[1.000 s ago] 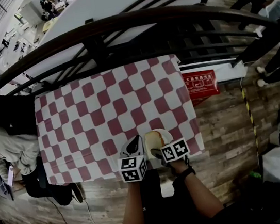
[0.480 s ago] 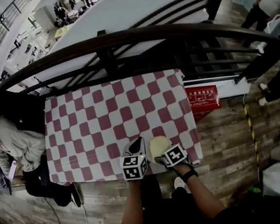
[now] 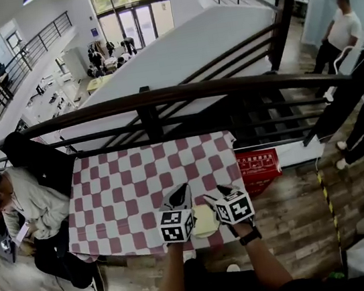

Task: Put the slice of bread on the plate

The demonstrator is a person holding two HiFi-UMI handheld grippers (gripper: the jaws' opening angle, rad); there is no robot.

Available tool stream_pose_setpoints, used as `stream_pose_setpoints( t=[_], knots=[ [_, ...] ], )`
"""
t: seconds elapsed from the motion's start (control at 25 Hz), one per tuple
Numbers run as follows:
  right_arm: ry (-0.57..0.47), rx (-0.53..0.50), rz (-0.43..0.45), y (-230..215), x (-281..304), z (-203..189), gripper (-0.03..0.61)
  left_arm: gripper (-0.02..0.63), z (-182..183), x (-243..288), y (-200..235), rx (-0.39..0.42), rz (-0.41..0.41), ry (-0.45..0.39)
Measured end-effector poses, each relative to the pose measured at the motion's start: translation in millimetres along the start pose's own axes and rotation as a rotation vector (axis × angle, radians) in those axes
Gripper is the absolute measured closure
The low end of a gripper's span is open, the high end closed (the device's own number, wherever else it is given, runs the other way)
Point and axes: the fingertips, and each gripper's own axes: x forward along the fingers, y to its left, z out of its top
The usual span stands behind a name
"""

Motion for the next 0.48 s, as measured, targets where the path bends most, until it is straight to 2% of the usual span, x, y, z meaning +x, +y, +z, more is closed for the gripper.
stream_pose_setpoints(
  t=[0.04, 0.16, 0.24, 0.36, 0.48],
  knots=[
    [-0.057, -0.023, -0.006, 1, -11, 16, 0.352, 0.595, 12, -4, 0, 0.013, 0.024, -0.010],
    [-0.198, -0.091, -0.041, 6, -45, 57, 0.381, 0.595, 48, -21, -3, 0.033, 0.065, -0.062],
    [-0.284, -0.166, -0.096, 10, -72, 81, 0.410, 0.595, 72, -33, -9, 0.036, 0.076, -0.110],
    [-0.420, -0.287, -0.187, 23, -117, 117, 0.485, 0.595, 101, -52, -20, 0.056, 0.088, -0.178],
    [-0.549, -0.276, -0.171, 36, -153, 139, 0.536, 0.595, 126, -72, -35, 0.078, 0.091, -0.260]
  ],
)
